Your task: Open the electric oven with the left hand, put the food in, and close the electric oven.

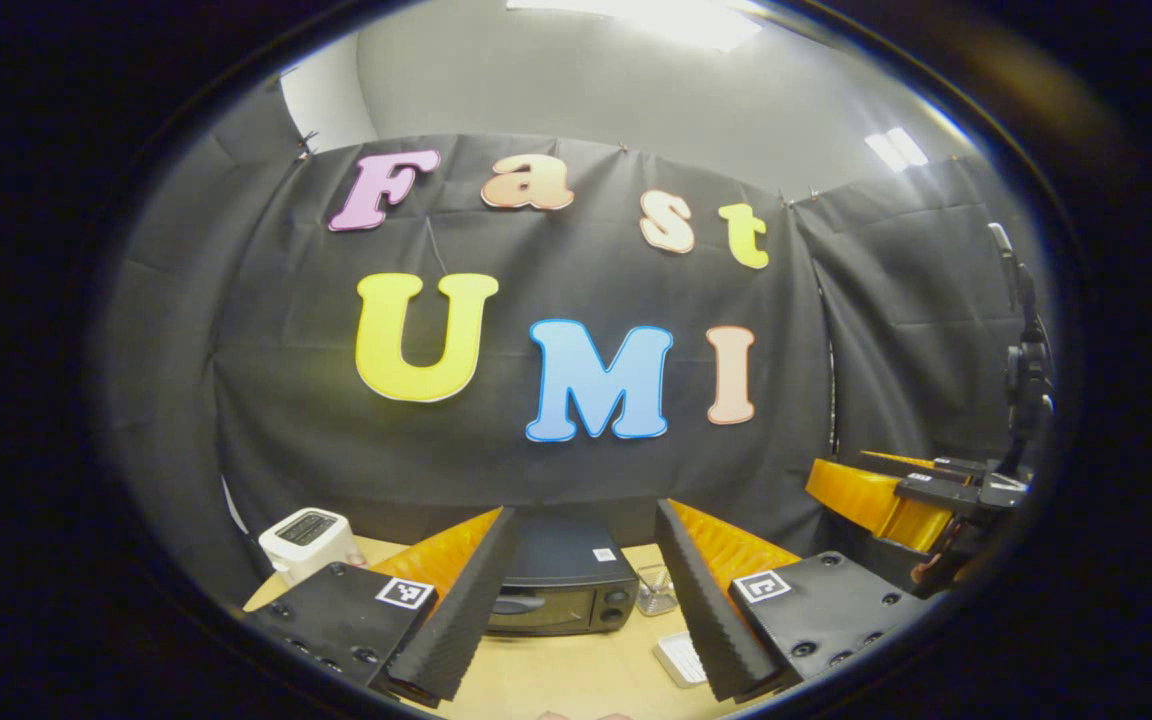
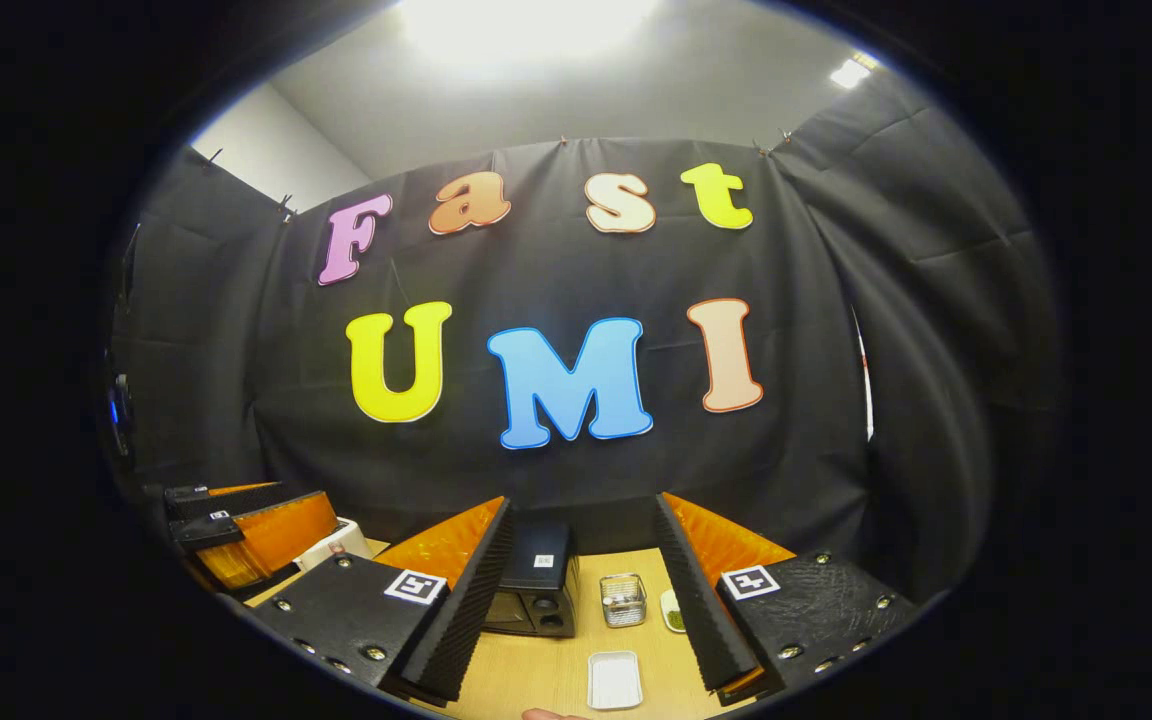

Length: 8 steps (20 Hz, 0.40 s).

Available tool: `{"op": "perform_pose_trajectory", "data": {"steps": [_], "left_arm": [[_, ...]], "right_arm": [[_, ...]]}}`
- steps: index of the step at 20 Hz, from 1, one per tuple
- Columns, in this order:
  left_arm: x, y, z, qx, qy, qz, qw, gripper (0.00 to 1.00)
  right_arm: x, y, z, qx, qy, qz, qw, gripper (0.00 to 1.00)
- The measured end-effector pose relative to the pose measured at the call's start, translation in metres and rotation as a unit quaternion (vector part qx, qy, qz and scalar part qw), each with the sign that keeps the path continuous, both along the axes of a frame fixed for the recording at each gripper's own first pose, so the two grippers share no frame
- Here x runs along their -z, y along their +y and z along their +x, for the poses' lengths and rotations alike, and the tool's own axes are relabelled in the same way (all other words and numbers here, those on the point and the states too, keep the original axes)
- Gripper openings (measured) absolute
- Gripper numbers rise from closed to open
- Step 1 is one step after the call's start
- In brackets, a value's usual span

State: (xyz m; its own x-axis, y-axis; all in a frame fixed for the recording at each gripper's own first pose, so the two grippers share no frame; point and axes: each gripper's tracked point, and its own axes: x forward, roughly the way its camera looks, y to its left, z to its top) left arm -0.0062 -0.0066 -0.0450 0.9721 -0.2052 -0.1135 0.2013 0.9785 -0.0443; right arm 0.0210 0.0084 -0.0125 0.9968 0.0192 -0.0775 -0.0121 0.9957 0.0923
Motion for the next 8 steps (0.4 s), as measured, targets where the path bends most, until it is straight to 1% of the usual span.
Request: {"op": "perform_pose_trajectory", "data": {"steps": [2,3,5,6,8], "left_arm": [[0.004,0.003,-0.005,0.007,0.004,-0.007,1.000,0.93],[0.006,0.003,-0.006,0.010,0.005,-0.012,1.000,0.88],[0.007,0.000,-0.010,0.013,0.007,-0.019,1.000,0.98],[0.009,-0.001,-0.012,0.011,0.010,-0.018,1.000,0.93],[0.007,-0.010,-0.011,0.005,0.006,-0.017,1.000,0.93]], "right_arm": [[0.001,0.007,-0.004,-0.006,0.003,0.016,1.000,0.85],[0.003,0.003,-0.004,-0.003,0.006,0.023,1.000,0.85],[0.001,-0.010,-0.005,0.008,0.007,0.029,1.000,0.85],[0.001,-0.018,-0.005,0.012,0.006,0.031,0.999,0.85],[0.002,-0.044,-0.006,0.022,0.005,0.032,0.999,0.85]]}}
